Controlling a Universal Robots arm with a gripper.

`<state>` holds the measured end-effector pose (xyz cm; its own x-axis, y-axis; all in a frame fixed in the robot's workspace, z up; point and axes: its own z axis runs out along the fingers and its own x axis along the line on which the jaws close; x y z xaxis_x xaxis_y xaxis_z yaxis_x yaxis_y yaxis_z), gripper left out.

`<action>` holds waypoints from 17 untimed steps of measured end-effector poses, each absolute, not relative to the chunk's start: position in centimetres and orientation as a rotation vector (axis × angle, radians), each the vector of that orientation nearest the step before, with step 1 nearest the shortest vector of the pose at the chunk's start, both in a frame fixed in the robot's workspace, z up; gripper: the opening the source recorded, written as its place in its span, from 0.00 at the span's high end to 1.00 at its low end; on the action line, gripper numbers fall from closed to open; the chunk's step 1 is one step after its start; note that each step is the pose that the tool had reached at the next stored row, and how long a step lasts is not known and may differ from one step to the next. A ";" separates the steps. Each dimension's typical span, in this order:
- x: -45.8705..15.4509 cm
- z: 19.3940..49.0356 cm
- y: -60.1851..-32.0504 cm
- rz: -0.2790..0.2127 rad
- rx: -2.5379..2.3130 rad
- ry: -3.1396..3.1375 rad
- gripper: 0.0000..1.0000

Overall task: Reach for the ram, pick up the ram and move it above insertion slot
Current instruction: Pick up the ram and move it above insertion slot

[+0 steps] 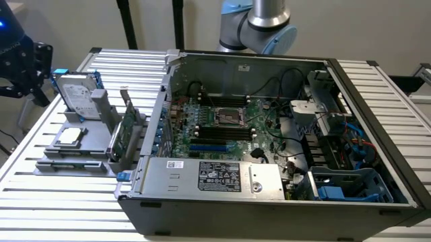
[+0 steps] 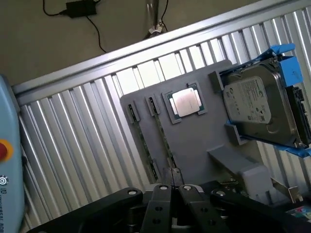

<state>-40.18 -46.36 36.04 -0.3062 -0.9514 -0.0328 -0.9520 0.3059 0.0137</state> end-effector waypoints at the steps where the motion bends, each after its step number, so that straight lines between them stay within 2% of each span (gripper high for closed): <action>1: -40.2 36.0 -46.4 0.047 -1.862 2.507 0.89; 17: -40.2 36.0 -46.4 0.051 -2.190 2.232 0.89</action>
<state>-40.17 -46.39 35.95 -0.0192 -0.9993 -0.0327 -0.9997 0.0187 0.0132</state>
